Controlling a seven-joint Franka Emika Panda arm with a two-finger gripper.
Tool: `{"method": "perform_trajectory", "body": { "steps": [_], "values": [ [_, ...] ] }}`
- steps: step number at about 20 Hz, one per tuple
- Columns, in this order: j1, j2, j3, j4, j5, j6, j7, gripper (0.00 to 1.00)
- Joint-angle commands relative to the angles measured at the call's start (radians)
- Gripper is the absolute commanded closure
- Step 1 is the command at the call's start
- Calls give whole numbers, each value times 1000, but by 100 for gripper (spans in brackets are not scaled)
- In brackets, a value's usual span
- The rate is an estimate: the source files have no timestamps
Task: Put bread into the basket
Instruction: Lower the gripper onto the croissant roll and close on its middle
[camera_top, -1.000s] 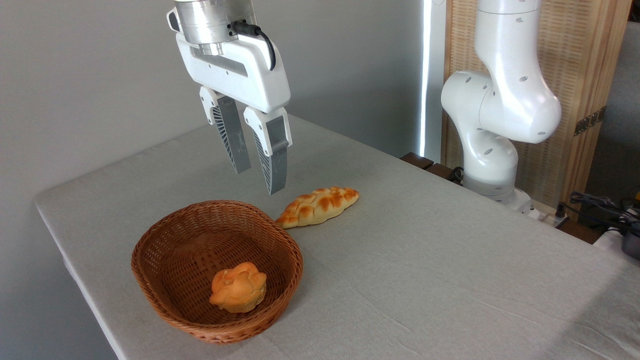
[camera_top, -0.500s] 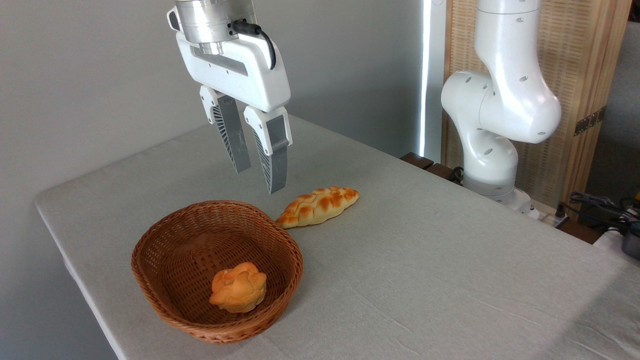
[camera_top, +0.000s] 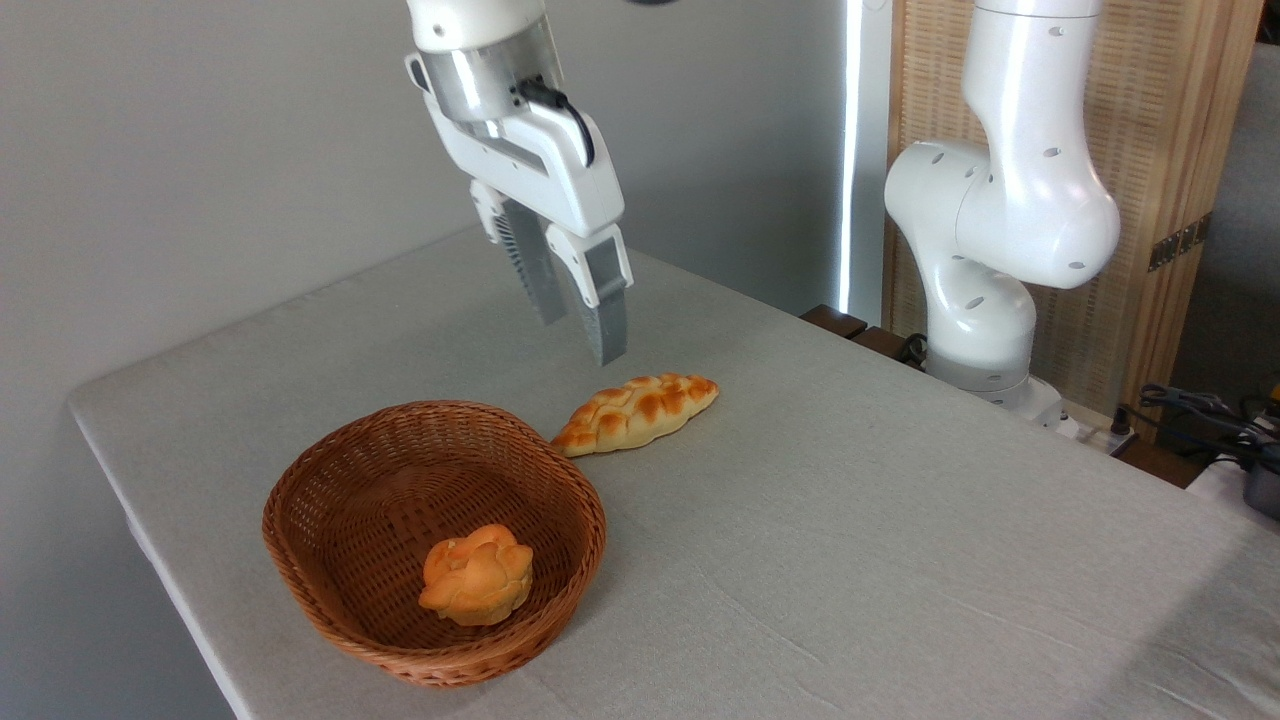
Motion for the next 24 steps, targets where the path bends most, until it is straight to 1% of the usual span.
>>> {"method": "perform_trajectory", "body": {
  "steps": [1, 2, 4, 6, 7, 9, 10, 12, 14, 15, 17, 18, 19, 20, 21, 22, 24],
  "values": [
    [-66, -73, 8, -165, -10, 29, 7, 0],
    [-93, -73, 8, -206, -10, 67, 5, 0],
    [-119, -79, -4, -269, -10, 120, 5, 0],
    [-121, -82, -13, -323, -7, 166, 7, 0],
    [-123, -80, -13, -349, -7, 211, 7, 0],
    [-135, -77, -15, -423, -10, 342, 5, 0],
    [-138, -76, -18, -452, -11, 382, 4, 0],
    [-136, -71, -36, -484, -11, 404, 4, 0],
    [-136, -68, -36, -500, -11, 405, 7, 0],
    [-138, -67, -36, -504, -11, 405, 7, 2],
    [-136, -67, -36, -504, -11, 405, 8, 39],
    [-136, -65, -36, -503, -11, 405, 8, 59],
    [-136, -63, -36, -504, -11, 405, 8, 69],
    [-136, -59, -36, -504, -11, 405, 8, 78],
    [-136, -57, -36, -504, -11, 404, 8, 82],
    [-136, -57, -36, -504, -11, 404, 10, 84],
    [-136, -56, -36, -504, -10, 404, 11, 84]
  ]
}}
